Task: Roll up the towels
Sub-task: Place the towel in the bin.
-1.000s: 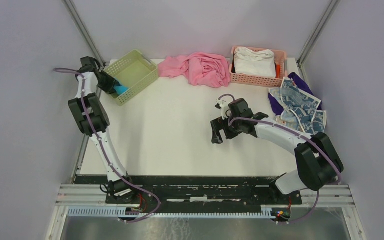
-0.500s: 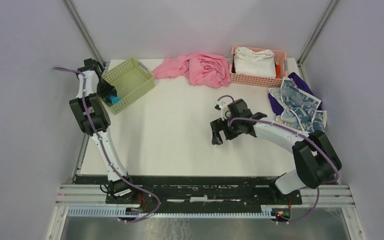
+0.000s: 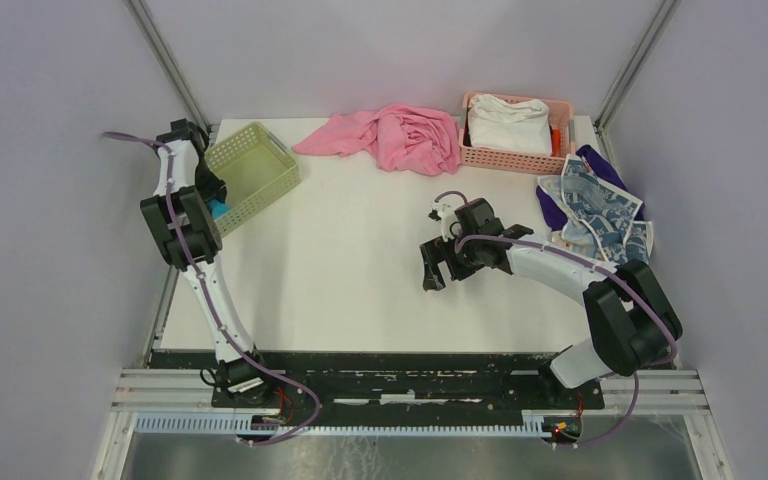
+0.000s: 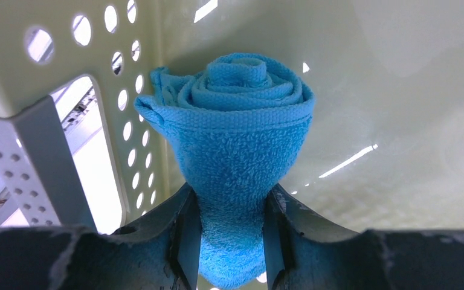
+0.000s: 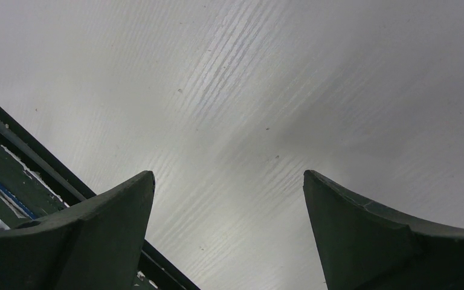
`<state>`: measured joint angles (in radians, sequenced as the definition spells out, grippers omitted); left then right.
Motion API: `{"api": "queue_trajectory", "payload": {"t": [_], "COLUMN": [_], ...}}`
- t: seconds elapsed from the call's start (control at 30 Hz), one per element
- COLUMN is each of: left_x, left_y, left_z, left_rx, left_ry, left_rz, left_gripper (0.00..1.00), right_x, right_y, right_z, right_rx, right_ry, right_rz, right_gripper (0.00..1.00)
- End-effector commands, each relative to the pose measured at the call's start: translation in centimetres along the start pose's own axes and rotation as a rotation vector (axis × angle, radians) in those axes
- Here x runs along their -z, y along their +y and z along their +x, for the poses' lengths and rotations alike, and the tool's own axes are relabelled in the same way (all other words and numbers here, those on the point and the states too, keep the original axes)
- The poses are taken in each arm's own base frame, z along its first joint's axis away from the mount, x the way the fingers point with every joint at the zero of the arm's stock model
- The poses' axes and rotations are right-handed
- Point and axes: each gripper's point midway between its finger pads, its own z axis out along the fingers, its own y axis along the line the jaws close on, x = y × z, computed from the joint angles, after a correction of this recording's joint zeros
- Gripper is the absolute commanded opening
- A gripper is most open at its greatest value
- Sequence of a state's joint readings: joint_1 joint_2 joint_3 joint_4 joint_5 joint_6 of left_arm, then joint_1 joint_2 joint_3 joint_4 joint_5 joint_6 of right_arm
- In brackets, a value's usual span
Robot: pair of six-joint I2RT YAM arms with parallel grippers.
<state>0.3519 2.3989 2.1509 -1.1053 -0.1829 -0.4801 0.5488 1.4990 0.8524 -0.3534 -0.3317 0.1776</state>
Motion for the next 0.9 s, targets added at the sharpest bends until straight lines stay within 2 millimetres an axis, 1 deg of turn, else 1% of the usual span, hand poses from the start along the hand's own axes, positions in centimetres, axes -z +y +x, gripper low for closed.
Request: {"api": "queue_trajectory", "payload": {"t": [0.0,0.2,0.33,0.5,0.67,0.77,0.87], "left_x": [-0.2,1.5,1.5,1.8,1.7,1.4,1.2], "left_y": [3.3,3.7,4.2,5.8,6.7,7.4,7.7], "left_z": [-1.2,-1.9,-1.7,-1.9,-2.1,-2.2,-2.1], "left_rx": [-0.014,-0.016,-0.023,-0.006,-0.015,-0.029,-0.033], "left_ry": [-0.046,-0.084,-0.078,-0.097,-0.109,-0.113,-0.11], "left_rz": [-0.141,-0.141,-0.158,-0.21,-0.251,-0.289,-0.305], "left_gripper": [0.31,0.31,0.31,0.31,0.37,0.43,0.51], "right_x": [0.2,0.3,0.5,0.5,0.4,0.3,0.1], "right_y": [0.1,0.2,0.3,0.3,0.3,0.3,0.4], "right_z": [-1.1,-1.0,-1.1,-1.2,-1.2,-1.2,-1.1], "right_rx": [0.016,0.022,0.025,0.028,0.028,0.025,0.02], "right_ry": [-0.038,-0.042,-0.05,-0.056,-0.064,-0.065,-0.055], "right_rz": [-0.007,-0.01,-0.011,-0.011,-0.012,-0.017,-0.025], "right_gripper": [1.0,1.0,1.0,1.0,1.0,1.0,1.0]}}
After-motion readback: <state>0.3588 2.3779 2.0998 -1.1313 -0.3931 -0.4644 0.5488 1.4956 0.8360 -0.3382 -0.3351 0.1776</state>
